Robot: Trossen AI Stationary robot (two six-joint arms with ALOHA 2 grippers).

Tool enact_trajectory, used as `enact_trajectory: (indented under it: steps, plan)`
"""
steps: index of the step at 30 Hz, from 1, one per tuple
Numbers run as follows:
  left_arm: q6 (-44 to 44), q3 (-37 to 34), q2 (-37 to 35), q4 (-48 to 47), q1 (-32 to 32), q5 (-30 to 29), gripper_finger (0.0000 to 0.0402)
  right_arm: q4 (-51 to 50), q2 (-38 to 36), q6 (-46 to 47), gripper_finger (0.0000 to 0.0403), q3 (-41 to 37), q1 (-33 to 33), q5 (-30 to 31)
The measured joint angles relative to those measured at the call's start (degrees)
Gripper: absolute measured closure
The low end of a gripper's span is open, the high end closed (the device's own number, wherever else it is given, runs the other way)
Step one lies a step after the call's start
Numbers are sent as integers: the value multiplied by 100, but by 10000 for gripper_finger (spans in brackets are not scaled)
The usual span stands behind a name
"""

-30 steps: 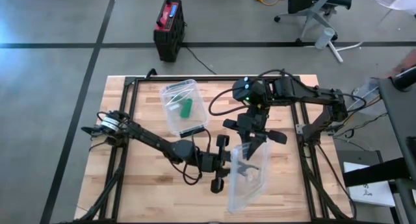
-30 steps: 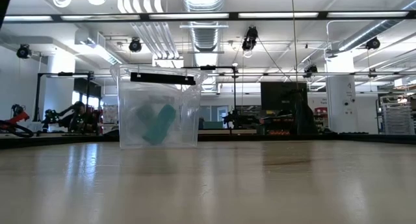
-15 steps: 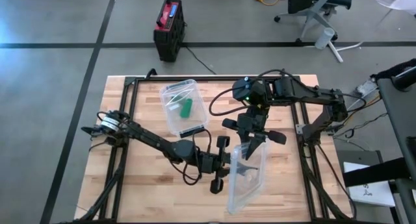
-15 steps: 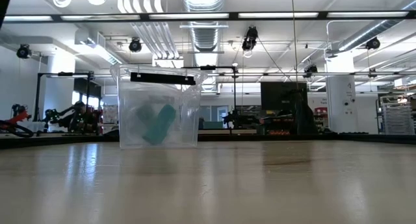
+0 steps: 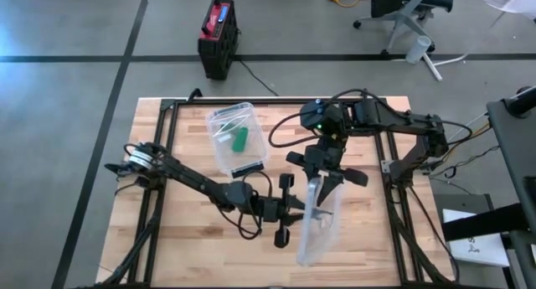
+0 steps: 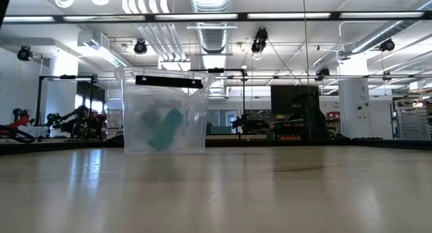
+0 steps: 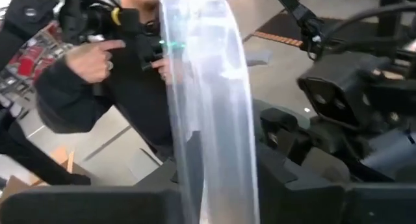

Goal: Roll bandage
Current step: Close the transparent bin

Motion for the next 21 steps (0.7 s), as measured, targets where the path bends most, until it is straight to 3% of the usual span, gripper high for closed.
enact_trajectory:
  steps: [6, 14, 21]
  plan:
    - [153, -54, -206, -362, -31, -115, 383, -59, -175, 236, 279, 0, 2, 305]
    - [137, -835, -686, -238, -43, -479, 383, -716, -931, 182, 227, 0, -11, 1577]
    - [80, -1584, -1630, -216, -47, -602, 383, -1310, -1762, 662, 220, -62, 2, 3065]
